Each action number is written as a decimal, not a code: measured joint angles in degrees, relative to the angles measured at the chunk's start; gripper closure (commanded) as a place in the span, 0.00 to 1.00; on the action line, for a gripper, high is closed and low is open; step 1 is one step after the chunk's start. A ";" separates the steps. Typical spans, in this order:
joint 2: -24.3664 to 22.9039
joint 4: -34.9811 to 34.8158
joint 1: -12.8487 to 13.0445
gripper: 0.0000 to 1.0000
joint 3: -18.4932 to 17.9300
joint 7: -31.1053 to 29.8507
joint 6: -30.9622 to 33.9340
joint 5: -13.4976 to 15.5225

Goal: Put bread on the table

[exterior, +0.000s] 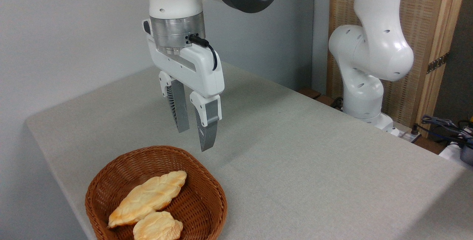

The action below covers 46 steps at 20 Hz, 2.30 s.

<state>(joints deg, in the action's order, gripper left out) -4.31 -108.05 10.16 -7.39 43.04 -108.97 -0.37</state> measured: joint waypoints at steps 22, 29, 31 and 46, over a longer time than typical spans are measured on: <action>0.31 0.02 0.00 0.00 0.00 0.00 0.00 0.00; 3.24 0.06 0.01 0.00 0.11 -0.04 -1.01 0.00; 4.02 0.08 0.03 0.00 0.13 -0.98 -2.57 0.05; 13.72 0.25 0.43 0.00 1.52 -9.60 -20.19 5.21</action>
<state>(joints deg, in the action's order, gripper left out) 9.42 -107.80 10.59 -5.86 33.44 -129.16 4.84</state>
